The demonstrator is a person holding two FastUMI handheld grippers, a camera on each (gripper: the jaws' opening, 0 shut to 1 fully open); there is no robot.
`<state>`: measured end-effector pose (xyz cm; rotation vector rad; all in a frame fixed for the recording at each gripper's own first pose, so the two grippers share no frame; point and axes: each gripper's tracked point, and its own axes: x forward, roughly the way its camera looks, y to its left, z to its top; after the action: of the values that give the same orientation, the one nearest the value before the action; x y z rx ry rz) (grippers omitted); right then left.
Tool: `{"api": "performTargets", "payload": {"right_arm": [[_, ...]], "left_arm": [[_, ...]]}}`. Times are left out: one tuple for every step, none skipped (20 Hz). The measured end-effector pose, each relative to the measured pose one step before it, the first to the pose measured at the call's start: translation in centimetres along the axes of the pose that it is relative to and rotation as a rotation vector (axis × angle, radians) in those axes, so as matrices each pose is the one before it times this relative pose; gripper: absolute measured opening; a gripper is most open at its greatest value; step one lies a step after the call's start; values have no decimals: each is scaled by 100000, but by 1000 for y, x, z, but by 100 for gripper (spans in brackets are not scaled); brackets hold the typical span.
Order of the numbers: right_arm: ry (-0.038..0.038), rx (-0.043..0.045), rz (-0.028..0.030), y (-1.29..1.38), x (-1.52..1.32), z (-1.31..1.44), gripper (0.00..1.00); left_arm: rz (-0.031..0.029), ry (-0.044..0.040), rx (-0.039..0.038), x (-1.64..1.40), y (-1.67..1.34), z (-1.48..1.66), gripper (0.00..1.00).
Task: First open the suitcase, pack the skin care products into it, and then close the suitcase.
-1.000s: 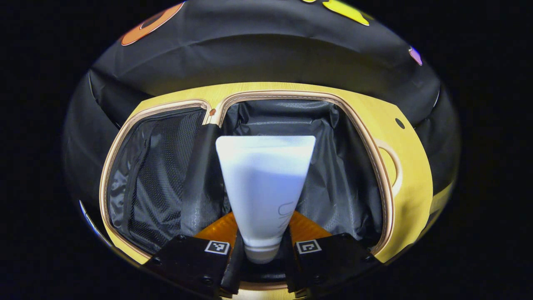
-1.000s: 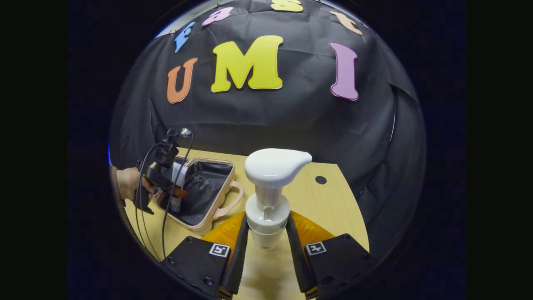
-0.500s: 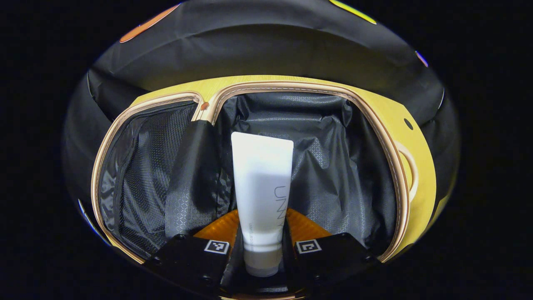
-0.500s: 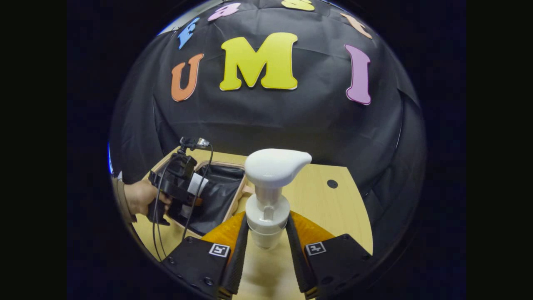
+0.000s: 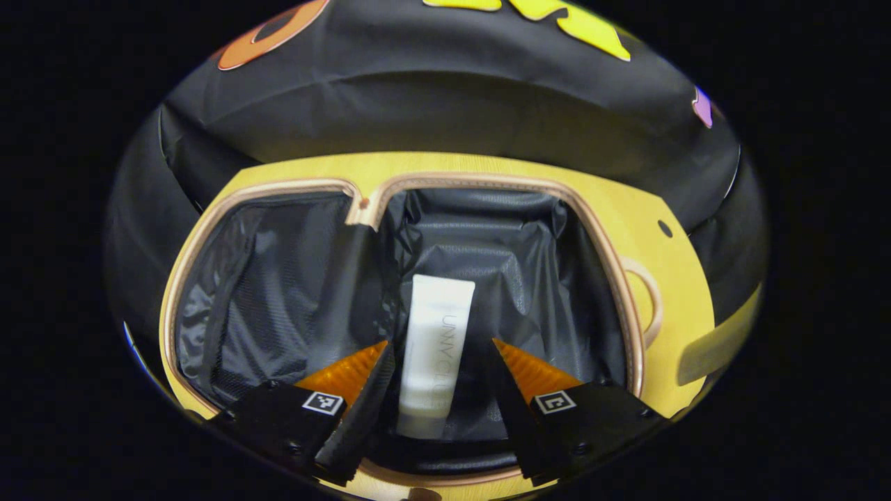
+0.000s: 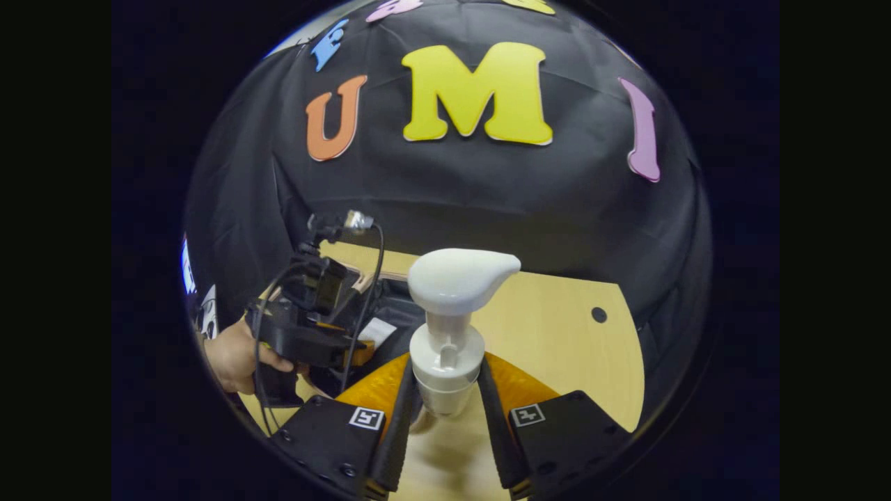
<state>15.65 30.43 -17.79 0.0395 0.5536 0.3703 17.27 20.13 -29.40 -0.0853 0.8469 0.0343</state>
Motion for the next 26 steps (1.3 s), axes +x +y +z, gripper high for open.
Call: {"api": "performTargets", "payload": {"right_arm": [[1350, 1383, 2037, 1187, 686, -216, 49], [1433, 1842, 2155, 1166, 656, -216, 49], [1547, 1207, 1127, 935, 600, -346, 49], [1609, -16, 857, 850, 697, -337, 47], [2352, -669, 1110, 881, 935, -624, 48], [3216, -730, 769, 818, 894, -925, 49], [3886, -567, 672, 679, 728, -898, 49], [3429, 33, 661, 487, 673, -773, 49], [2964, 140, 116, 471, 838, -591, 49], [2800, -85, -803, 159, 915, -409, 49], [2871, -551, -1155, 261, 642, -526, 47], [3643, -991, -904, 364, 639, -569, 48], [2149, 357, -945, 349, 695, -471, 48], [-65, 586, -928, 139, 188, 306, 47], [627, 656, -262, -32, 98, 211, 49], [788, 1091, 106, 66, -26, 224, 48], [917, 1116, -901, -21, 230, 347, 49], [1285, 1717, -748, 33, 645, 385, 48], [891, 3034, -1502, -101, 877, 425, 49], [1263, 3618, -1543, -134, 681, 318, 49], [1359, 3602, -1444, -224, 620, 391, 49], [1498, 2328, -1386, -137, 739, 206, 49], [1294, 1928, -1426, -329, 830, 205, 49], [2591, 1631, -1738, -321, 788, -267, 49], [4130, 931, -1301, -219, 820, -704, 49], [3539, 5, -1291, -162, 649, -801, 49]], "left_arm": [[-419, -5575, 443, -1620, 662, 1017, 85], [938, -5742, 818, -1680, 908, 1156, 86], [474, -6637, 965, -1645, 959, 1294, 86], [1028, -5827, 984, -1654, 1098, 1055, 87], [1088, -7660, 1045, -1778, 1051, 1476, 88], [765, -6709, 1334, -1627, 981, 1490, 88], [1454, -7375, 1733, -2085, 1030, 1683, 90], [910, -8655, 2228, -1709, 920, 2151, 92], [-696, -6121, 3209, -1538, 772, 2146, 92], [749, -5301, 2555, -1423, 531, 1536, 93], [-167, -4834, 1722, -1132, 789, 1109, 88], [598, -3279, 207, -1284, 733, 1160, 98], [558, -3845, -499, -631, 571, 1028, 98], [527, -3600, -975, -873, 581, 1229, 98], [707, -3915, -876, -758, 834, 1238, 98], [1010, -2725, -534, -729, 764, 1172, 98], [1530, -1982, -241, -756, 867, 791, 92], [1377, -871, -255, -454, 774, 566, 92], [854, -1062, -521, -584, 393, 54, 98], [1163, -443, -328, -356, 766, 193, 98], [1502, -224, -349, -333, 957, 168, 98], [1446, 469, -376, -190, 980, -269, 94], [1372, 750, -678, -115, 782, -348, 96], [1890, 1410, -890, -41, 910, -574, 98], [1900, 2018, -1259, -86, 1079, -837, 98], [1977, 1839, -1335, 48, 970, -621, 98]]}}
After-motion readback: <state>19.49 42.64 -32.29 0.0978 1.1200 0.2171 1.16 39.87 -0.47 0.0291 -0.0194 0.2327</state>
